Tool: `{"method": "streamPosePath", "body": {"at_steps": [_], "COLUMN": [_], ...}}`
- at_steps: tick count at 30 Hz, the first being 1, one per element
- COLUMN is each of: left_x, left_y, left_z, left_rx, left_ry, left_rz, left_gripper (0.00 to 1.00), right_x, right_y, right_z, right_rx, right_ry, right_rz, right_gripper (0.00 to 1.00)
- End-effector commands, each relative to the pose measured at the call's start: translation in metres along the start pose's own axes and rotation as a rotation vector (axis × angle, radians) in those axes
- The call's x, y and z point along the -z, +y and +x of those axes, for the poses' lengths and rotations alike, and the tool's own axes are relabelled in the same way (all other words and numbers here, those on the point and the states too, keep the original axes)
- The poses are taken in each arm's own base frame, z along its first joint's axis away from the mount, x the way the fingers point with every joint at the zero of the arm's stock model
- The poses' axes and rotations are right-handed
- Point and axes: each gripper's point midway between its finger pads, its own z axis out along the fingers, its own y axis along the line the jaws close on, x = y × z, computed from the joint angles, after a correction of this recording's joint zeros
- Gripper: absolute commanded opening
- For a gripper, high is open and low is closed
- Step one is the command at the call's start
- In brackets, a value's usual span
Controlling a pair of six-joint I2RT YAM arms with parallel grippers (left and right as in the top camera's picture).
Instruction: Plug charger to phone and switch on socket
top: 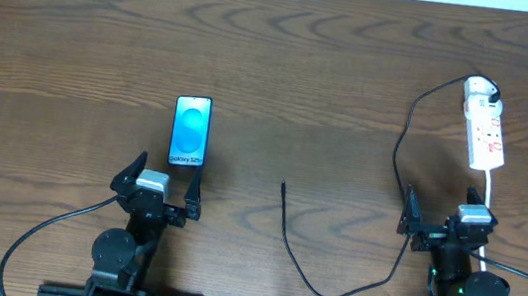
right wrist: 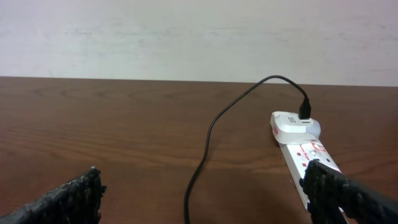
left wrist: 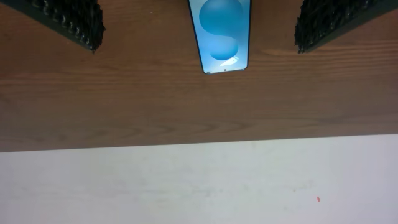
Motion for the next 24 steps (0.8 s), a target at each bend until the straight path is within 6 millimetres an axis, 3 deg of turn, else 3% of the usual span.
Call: {"method": "streamPosePath", "body": {"at_steps": [1, 17, 24], "left_x": [-0.001, 0.0, 0.005], "left_y": [-0.001, -0.004, -0.005], "left_z": [0.015, 0.014, -0.015], "left_rx": [-0.006, 0.021, 0.015], "left_ry": [0.046, 0.044, -0.016], "left_rz": [0.009, 0.027, 0.028], "left_gripper": [0.98, 0.98, 0.98], "right_x": [0.0, 0.0, 0.0], "right_y": [0.001, 0.001, 0.001], "right_z": [0.0, 0.0, 0.0], "right_rx": [-0.002, -0.002, -0.002], "right_ry": [0.0, 0.0, 0.0], "right_rz": [-0.002, -0.002, -0.002], "right_gripper": [0.99, 0.99, 0.99]}}
